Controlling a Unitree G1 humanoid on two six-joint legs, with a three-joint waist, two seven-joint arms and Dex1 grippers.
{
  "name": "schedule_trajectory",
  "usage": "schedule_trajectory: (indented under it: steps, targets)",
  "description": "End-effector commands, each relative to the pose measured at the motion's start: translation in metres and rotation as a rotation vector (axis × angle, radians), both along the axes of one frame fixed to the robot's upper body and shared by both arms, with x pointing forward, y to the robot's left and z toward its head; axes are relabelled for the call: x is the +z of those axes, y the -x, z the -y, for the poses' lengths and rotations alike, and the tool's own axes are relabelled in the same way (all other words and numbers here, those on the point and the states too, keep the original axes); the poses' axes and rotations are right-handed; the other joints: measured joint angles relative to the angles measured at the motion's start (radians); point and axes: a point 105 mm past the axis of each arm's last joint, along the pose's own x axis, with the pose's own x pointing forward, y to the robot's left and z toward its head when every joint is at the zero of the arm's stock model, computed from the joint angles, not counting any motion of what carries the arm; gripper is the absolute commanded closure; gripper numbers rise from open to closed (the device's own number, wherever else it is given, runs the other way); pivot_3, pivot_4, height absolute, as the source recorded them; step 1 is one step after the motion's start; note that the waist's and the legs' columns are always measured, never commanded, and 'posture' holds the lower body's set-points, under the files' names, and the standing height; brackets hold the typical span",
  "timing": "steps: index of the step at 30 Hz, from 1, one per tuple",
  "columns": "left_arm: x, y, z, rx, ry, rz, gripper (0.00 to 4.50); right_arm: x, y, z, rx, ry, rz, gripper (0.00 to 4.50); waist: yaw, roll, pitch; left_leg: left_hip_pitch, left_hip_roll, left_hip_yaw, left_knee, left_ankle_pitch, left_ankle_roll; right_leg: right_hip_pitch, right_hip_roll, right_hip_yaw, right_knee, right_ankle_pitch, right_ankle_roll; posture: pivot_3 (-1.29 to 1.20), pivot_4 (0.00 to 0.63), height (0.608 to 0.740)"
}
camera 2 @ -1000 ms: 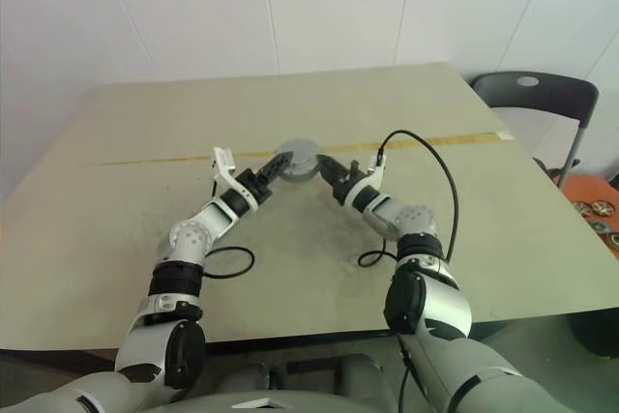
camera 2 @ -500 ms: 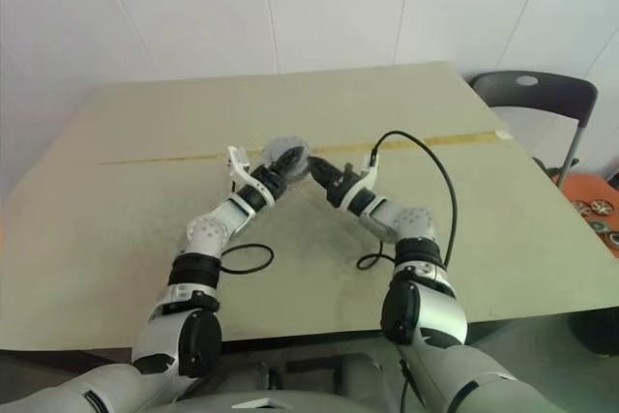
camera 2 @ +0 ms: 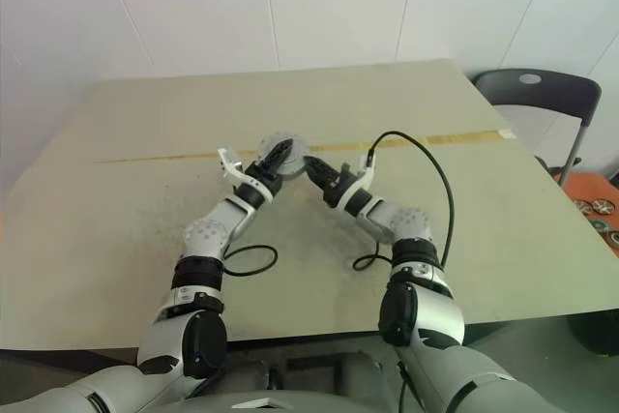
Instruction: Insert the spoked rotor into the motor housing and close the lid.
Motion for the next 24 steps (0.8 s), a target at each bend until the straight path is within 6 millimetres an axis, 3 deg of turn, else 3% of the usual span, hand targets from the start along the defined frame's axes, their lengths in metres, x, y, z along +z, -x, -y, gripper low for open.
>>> schedule_trajectory:
  steps: [1, 4, 11, 16, 24]
  targets:
    - [0.016, -0.009, -0.021, 0.093, 0.093, 0.019, 2.30, 0.023, -0.013, 0.010, -0.072, 0.020, 0.096, 3.28, 0.000, 0.000, 0.000, 0.000, 0.000, 0.000, 0.000, 0.000, 0.000, 0.000, 0.000, 0.000, 0.000, 0.000, 0.000, 0.00, 0.000, 0.740]
    - [0.020, -0.009, -0.023, 0.097, 0.143, 0.022, 2.30, 0.019, -0.018, 0.013, -0.112, 0.056, 0.086, 3.28, 0.000, 0.000, 0.000, 0.000, 0.000, 0.000, 0.000, 0.000, 0.000, 0.000, 0.000, 0.000, 0.000, 0.000, 0.000, 0.00, 0.000, 0.740]
    - [0.020, -0.017, -0.044, 0.202, 0.210, -0.002, 2.30, 0.017, -0.024, 0.018, -0.152, 0.072, 0.064, 1.01, 0.000, 0.000, 0.000, 0.000, 0.000, 0.000, 0.000, 0.000, 0.000, 0.000, 0.000, 0.000, 0.000, 0.000, 0.000, 0.00, 0.000, 0.740]
    - [0.018, -0.026, -0.082, 0.415, 0.161, -0.012, 2.30, 0.025, -0.021, 0.012, -0.117, 0.052, 0.112, 1.01, -0.001, 0.000, 0.000, 0.000, 0.000, 0.000, 0.000, 0.000, 0.000, 0.000, 0.001, 0.000, 0.000, 0.000, 0.000, 0.00, 0.000, 0.740]
    - [0.015, -0.026, -0.145, 0.719, -0.064, -0.003, 2.30, 0.027, -0.019, 0.010, -0.107, 0.049, 0.130, 1.01, 0.003, 0.000, 0.000, 0.000, 0.000, 0.000, 0.000, 0.000, 0.000, 0.000, 0.001, 0.000, 0.000, 0.000, 0.000, 0.00, 0.000, 0.740]
